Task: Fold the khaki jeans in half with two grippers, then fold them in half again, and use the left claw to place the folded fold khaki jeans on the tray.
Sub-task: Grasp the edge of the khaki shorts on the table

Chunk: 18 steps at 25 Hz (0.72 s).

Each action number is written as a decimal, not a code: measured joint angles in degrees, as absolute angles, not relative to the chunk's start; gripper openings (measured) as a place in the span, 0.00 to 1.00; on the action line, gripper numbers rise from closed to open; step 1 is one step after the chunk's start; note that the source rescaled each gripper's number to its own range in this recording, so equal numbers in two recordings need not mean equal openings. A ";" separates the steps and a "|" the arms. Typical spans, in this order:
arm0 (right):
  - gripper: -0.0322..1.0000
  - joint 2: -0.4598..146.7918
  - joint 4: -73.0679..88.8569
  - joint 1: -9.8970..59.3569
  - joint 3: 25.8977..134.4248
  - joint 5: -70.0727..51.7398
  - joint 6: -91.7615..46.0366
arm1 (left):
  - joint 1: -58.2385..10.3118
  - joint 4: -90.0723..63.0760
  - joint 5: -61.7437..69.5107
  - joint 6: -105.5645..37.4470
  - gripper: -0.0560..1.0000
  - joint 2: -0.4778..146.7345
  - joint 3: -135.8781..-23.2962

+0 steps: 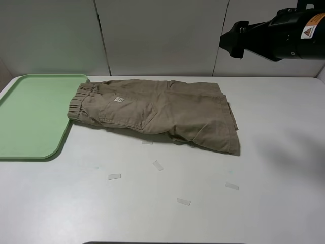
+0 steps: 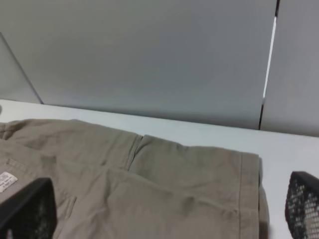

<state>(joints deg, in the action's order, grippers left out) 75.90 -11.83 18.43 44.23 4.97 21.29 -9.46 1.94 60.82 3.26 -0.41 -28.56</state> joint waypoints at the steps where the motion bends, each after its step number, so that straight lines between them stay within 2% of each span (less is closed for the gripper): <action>1: 1.00 75.90 -11.78 18.43 44.23 4.90 21.29 | -9.46 1.94 60.82 3.26 0.92 -0.41 -28.56; 7: 1.00 76.15 -11.69 18.22 44.23 1.93 21.29 | -9.46 1.94 60.82 3.25 0.92 -0.41 -28.56; 13: 1.00 79.38 -10.31 13.33 44.56 0.58 21.29 | -9.46 1.94 60.82 3.25 0.92 -0.41 -28.56; 18: 1.00 83.97 -7.66 9.17 51.04 -6.77 20.20 | -9.46 1.94 60.82 3.25 0.92 -0.41 -28.56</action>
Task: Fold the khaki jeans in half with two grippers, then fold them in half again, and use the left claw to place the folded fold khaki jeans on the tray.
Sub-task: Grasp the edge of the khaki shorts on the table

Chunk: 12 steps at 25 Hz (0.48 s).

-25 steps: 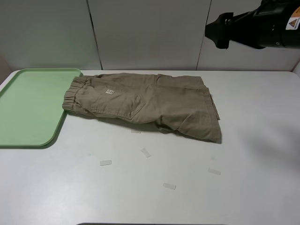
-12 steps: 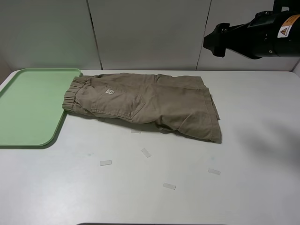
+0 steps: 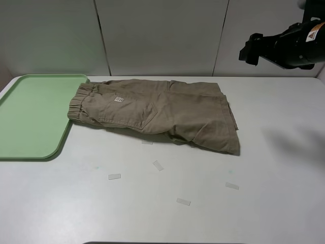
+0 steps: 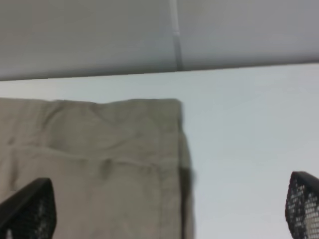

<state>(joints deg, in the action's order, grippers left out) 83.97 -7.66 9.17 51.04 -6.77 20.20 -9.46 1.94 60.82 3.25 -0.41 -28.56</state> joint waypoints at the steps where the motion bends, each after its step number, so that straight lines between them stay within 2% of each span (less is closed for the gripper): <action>1: 1.00 85.03 -6.64 8.52 52.58 -8.42 18.99 | -9.46 1.94 60.82 3.25 0.92 -0.41 -28.56; 7: 1.00 93.58 3.29 5.33 62.64 -19.73 2.69 | -9.46 1.94 60.82 3.25 0.92 -0.41 -28.56; 12: 1.00 100.04 20.57 4.75 67.70 -26.39 -14.77 | -9.46 1.94 60.82 3.25 0.92 -0.41 -28.56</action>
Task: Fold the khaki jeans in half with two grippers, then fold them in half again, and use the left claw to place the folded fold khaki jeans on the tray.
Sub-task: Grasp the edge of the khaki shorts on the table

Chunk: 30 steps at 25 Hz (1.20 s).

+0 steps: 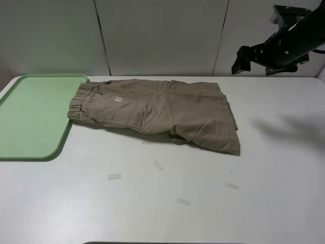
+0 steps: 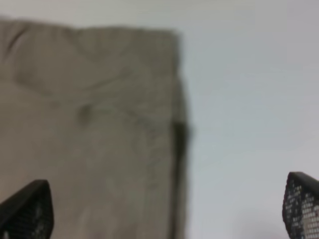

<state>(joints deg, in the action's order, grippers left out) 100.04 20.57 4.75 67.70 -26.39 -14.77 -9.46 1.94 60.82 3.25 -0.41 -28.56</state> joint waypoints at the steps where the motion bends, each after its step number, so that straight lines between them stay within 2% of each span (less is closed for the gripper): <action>1: 1.00 101.23 24.57 4.75 68.29 -27.42 -18.68 | -9.46 1.94 60.82 3.25 0.92 -0.41 -28.56; 4: 1.00 103.85 34.14 3.40 68.91 -28.68 -27.63 | -9.46 1.94 60.82 3.25 0.92 -0.41 -28.56; 8: 1.00 105.83 38.40 1.37 68.98 -28.57 -31.31 | -9.46 1.94 60.82 3.25 0.92 -0.41 -28.56; 19: 1.00 112.55 36.89 -1.92 69.18 -29.38 -33.05 | -9.46 3.11 60.88 3.25 0.92 -0.41 -28.49; 30: 1.00 118.72 36.31 -2.04 71.99 -29.28 -37.40 | -9.46 3.40 60.88 3.25 0.92 -0.41 -28.49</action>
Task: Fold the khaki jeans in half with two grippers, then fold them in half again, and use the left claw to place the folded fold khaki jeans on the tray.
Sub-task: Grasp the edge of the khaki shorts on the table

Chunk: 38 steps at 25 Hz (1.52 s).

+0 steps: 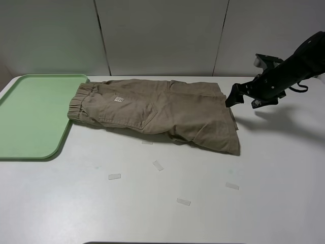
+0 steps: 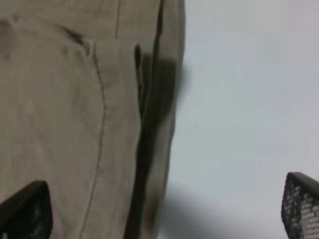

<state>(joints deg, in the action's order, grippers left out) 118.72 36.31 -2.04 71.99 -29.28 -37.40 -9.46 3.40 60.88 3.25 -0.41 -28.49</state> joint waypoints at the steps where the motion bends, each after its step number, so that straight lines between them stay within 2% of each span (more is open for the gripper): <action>1: 1.00 118.94 36.46 -1.89 72.30 -29.28 -37.40 | -9.46 3.40 60.88 3.25 0.92 -0.41 -28.49; 35: 1.00 124.15 41.59 6.97 73.29 -24.40 -39.07 | -9.46 6.08 60.93 3.25 0.92 -0.45 -28.49; 38: 0.92 124.28 43.09 8.53 73.29 -24.24 -39.07 | -9.46 7.99 60.93 3.25 0.92 -0.51 -28.49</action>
